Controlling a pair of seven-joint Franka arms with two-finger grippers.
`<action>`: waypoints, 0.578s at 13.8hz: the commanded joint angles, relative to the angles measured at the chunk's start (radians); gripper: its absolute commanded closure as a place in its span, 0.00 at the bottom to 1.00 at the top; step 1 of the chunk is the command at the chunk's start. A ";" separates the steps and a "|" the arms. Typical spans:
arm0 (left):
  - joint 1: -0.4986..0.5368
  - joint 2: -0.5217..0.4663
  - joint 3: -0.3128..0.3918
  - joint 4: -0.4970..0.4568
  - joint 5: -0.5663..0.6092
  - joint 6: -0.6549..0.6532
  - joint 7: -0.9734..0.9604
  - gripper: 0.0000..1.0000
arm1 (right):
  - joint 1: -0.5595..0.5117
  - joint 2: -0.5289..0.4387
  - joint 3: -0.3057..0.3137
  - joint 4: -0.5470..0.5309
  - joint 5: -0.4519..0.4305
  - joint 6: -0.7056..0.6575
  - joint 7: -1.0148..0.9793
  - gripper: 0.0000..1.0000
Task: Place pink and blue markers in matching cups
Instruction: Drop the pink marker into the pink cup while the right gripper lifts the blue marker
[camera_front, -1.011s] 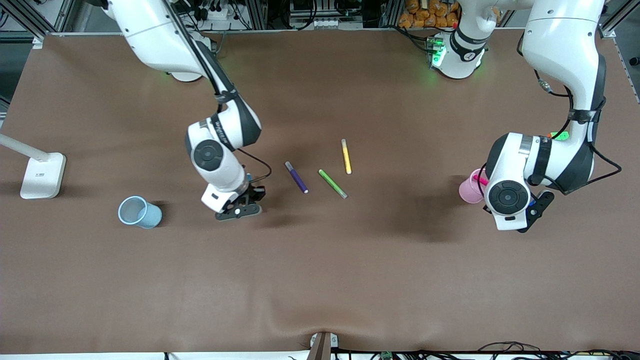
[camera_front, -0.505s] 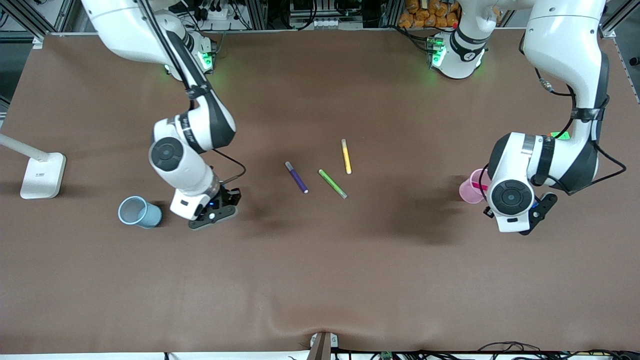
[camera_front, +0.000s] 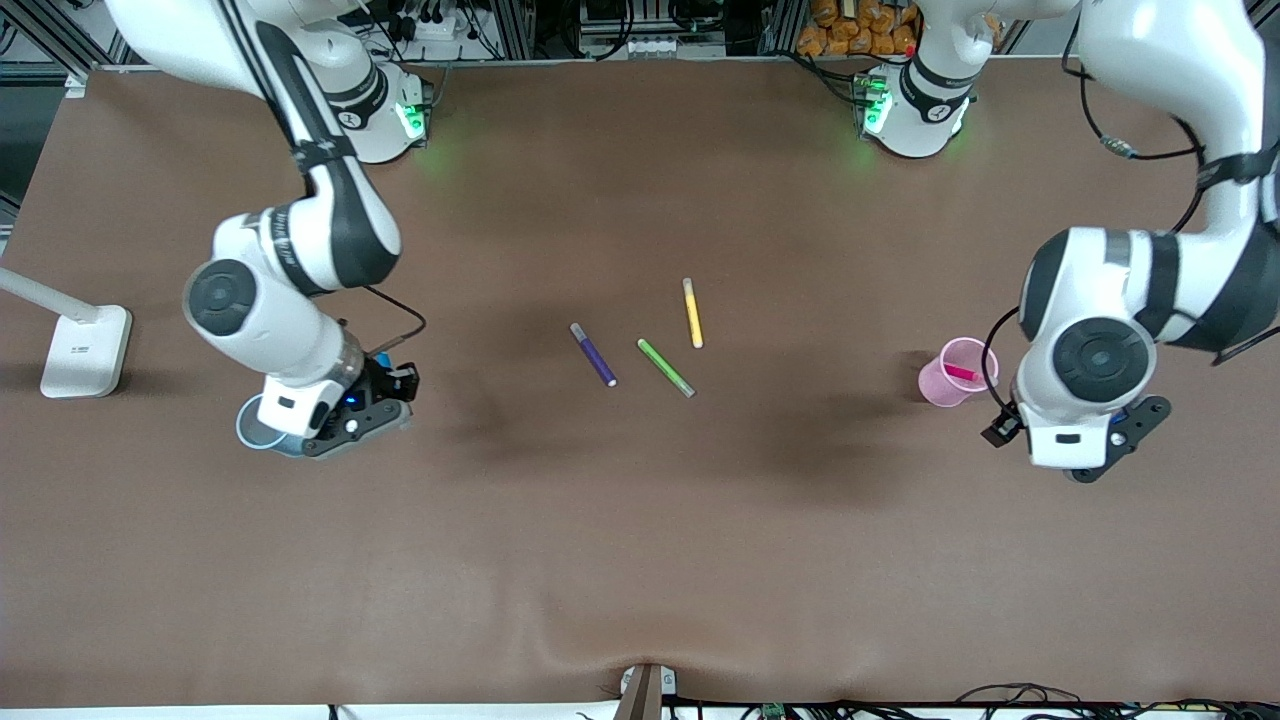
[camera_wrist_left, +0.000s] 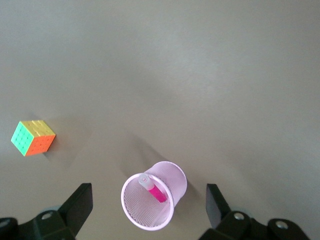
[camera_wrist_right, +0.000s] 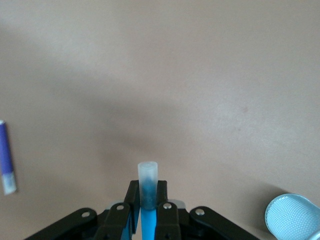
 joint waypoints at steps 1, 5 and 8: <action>0.007 -0.058 -0.001 0.006 -0.045 -0.017 0.143 0.00 | -0.077 -0.021 0.019 -0.007 0.095 -0.065 -0.179 1.00; 0.067 -0.104 0.000 0.071 -0.208 -0.025 0.321 0.00 | -0.147 -0.017 0.018 0.056 0.151 -0.203 -0.378 1.00; 0.072 -0.173 0.003 0.085 -0.220 -0.092 0.462 0.00 | -0.208 -0.012 0.016 0.073 0.238 -0.285 -0.631 1.00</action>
